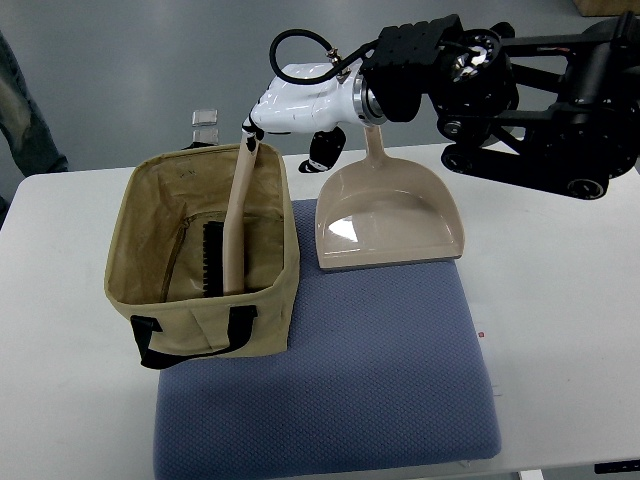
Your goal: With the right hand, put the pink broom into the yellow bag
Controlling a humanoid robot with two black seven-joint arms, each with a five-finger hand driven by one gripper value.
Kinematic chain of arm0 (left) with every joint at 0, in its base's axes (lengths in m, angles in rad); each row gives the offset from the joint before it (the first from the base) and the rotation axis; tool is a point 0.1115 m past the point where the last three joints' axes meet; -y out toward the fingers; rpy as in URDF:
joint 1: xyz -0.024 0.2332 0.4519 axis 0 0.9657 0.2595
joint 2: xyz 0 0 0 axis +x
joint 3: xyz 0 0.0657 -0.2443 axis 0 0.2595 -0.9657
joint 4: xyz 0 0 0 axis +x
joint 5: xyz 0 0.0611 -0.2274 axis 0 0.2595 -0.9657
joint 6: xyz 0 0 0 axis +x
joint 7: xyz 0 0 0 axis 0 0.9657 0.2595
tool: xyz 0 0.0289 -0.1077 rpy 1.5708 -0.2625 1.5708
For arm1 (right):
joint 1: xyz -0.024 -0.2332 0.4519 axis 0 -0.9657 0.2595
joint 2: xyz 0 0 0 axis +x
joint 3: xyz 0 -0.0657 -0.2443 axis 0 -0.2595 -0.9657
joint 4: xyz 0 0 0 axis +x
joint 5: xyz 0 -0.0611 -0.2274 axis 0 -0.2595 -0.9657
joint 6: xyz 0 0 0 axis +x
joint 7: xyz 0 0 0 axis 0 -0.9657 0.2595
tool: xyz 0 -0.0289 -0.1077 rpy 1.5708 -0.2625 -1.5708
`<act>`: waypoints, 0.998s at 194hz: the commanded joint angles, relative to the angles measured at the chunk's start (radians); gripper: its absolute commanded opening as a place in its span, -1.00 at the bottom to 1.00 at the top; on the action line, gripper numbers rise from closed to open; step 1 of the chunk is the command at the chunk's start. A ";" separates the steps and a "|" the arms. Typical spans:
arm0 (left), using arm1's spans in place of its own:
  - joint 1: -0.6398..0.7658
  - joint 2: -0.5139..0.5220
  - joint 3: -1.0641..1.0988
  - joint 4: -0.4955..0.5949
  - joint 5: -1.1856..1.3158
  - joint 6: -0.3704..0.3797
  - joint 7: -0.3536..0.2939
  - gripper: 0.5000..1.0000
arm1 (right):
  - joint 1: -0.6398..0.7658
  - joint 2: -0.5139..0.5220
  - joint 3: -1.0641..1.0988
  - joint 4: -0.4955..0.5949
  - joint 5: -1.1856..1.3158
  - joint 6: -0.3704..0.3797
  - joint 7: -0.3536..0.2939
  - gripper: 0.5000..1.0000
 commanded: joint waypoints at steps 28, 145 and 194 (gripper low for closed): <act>0.000 0.000 0.000 0.000 0.000 0.000 0.000 1.00 | -0.013 -0.086 0.081 -0.004 0.112 -0.060 -0.049 -0.01; 0.000 0.000 0.000 0.000 0.000 0.000 0.000 1.00 | -0.490 -0.370 0.391 -0.024 0.587 -0.310 -0.070 -0.02; 0.000 0.000 0.000 0.000 0.000 0.000 0.000 1.00 | -0.715 -0.323 0.577 -0.034 0.730 -0.398 -0.064 0.00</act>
